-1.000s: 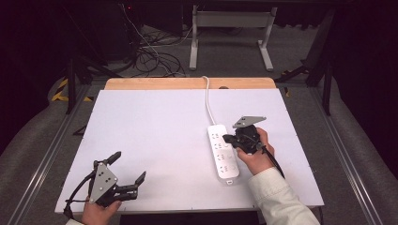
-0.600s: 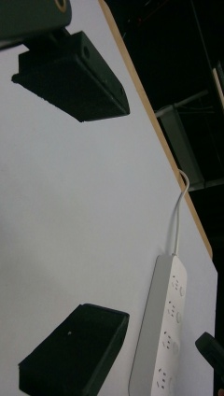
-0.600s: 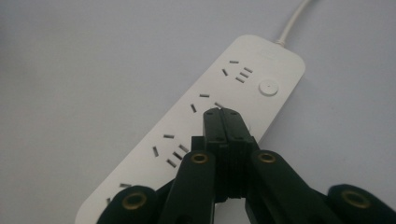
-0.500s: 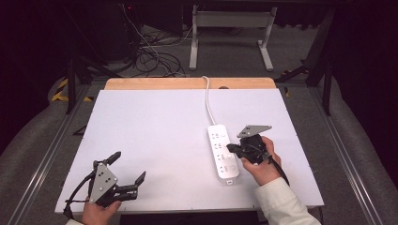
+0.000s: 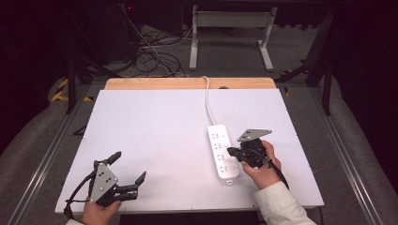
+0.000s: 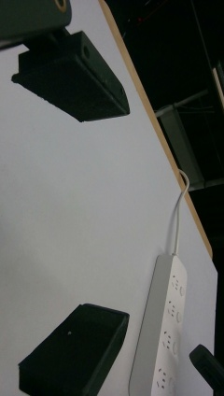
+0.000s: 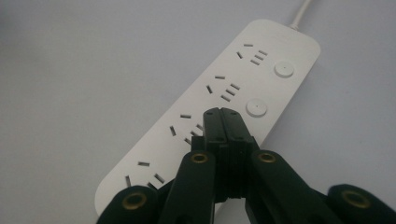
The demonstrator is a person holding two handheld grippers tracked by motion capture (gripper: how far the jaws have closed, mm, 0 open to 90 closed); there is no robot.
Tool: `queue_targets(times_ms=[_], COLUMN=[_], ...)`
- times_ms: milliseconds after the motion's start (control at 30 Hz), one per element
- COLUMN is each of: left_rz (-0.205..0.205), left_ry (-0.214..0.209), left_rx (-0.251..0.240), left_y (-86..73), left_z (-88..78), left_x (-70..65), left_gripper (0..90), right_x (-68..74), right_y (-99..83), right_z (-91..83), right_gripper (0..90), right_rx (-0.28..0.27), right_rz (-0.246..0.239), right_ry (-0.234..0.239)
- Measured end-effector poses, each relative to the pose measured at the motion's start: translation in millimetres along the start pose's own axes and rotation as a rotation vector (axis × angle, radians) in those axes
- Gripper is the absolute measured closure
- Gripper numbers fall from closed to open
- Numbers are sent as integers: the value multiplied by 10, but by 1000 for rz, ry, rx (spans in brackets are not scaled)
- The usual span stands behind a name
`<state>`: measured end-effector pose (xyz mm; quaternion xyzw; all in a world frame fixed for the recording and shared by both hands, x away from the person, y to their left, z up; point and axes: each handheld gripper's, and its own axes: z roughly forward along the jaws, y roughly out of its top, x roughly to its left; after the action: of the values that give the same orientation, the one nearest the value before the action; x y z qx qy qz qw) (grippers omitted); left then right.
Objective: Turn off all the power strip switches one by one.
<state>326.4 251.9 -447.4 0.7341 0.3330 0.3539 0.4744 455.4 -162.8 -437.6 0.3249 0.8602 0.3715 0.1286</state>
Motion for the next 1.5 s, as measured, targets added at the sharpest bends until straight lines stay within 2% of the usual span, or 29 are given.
queue_targets(times_ms=[333, 567, 667, 867, 1000, 1133, 1167, 1267, 1333, 1400, 1500], left_rz=[-1, -1, 7, 1, 3, 3, 4, 4, 4, 6, 4], left_ry=[-3, -3, 0, -2, -1, -1, -1, -2, -1, -2, -3], left_rx=[-1, -1, 0, -1, -1, -1, -1, -1, 1, 4, 3], left_y=[1, 0, 2, 1, 0, 1, 1, 0, 0, 0, 0], left_z=[1, -1, -4, -3, -2, -3, -3, 1, 4, 8, 1], left_x=[-5, -5, 0, -8, -7, -9, -10, -7, -5, -6, -14], left_gripper=[49, 49, 49, 49, 49, 49, 49, 49, 49, 49, 49], right_x=[-39, -39, -47, -37, -43, -18, -18, -26, -17, 12, 1], right_y=[-66, -76, -91, -92, -79, -60, -60, -67, -74, -64, -58], right_z=[136, 146, 160, 164, 165, 156, 157, 154, 156, 165, 169], right_gripper=[900, 900, 900, 900, 900, 900, 900, 900, 900, 900, 900], right_rx=[44, 41, 39, 46, 56, 78, 78, 74, 69, 71, 73], right_rz=[5, 9, 19, 6, 24, 8, 11, 22, 21, 5, 24], right_ry=[3, 7, 23, 8, 15, -49, -50, -33, -2, -16, -9])
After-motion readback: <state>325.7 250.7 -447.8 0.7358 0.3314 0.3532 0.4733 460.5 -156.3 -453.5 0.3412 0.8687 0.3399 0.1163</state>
